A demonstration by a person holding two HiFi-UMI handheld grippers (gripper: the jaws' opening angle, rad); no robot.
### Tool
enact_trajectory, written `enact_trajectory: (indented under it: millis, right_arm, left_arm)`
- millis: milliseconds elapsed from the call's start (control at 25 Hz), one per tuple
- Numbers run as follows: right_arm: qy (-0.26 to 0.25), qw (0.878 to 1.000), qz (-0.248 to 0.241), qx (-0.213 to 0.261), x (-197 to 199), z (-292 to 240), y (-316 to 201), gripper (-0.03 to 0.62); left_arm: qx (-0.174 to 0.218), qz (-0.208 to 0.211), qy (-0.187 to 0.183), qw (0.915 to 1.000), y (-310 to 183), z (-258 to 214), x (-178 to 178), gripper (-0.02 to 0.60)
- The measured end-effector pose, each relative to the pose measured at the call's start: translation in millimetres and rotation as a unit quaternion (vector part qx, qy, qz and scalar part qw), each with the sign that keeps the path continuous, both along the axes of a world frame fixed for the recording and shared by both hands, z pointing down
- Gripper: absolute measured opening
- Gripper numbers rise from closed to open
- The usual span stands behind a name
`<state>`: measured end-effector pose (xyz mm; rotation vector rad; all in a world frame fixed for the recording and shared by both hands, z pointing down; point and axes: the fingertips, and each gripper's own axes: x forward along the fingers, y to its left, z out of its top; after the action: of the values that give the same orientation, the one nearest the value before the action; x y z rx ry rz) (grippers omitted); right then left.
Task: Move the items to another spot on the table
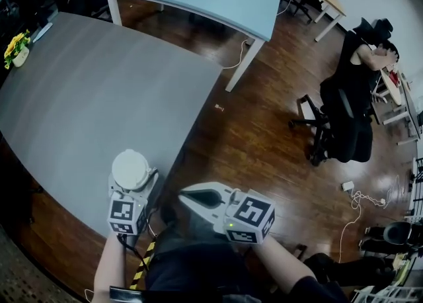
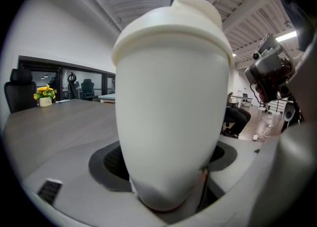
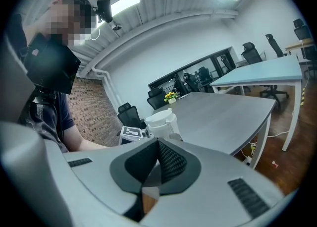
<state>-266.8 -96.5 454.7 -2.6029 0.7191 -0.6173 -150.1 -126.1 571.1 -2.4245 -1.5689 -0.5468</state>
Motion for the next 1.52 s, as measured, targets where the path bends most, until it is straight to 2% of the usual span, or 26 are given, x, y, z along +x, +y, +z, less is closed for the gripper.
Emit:
enact_trajectory:
  millis: [360,800,1040,1240,1520]
  right_arm:
    - [-0.008,1.000,-0.007,0.006,-1.8,8.6,-3.2,-0.015]
    - [-0.003,1.000,-0.021,0.008,-5.3,7.9,-23.8,-0.015]
    - [-0.006,1.000,-0.018,0.004,-12.2,3.9,-27.7,-0.015]
    - [-0.004,1.000,-0.005,0.002,-13.9,1.9,-25.5,-0.015]
    - [0.007,1.000,-0.002,0.000,-11.0,-4.7,-29.0,-0.015]
  left_arm:
    - [0.004,0.004,0.028,0.9996,-0.8,8.1,-5.0,0.426]
    - [-0.005,-0.002,0.019,0.9998,-7.1,14.8,-9.9,0.428]
    - [0.003,0.002,0.004,1.0000,-7.9,17.0,-10.7,0.431]
    - [0.023,0.011,0.005,0.9997,-12.1,17.4,-14.5,0.431]
    - [0.021,0.018,0.016,0.9995,-13.7,7.0,-8.2,0.437]
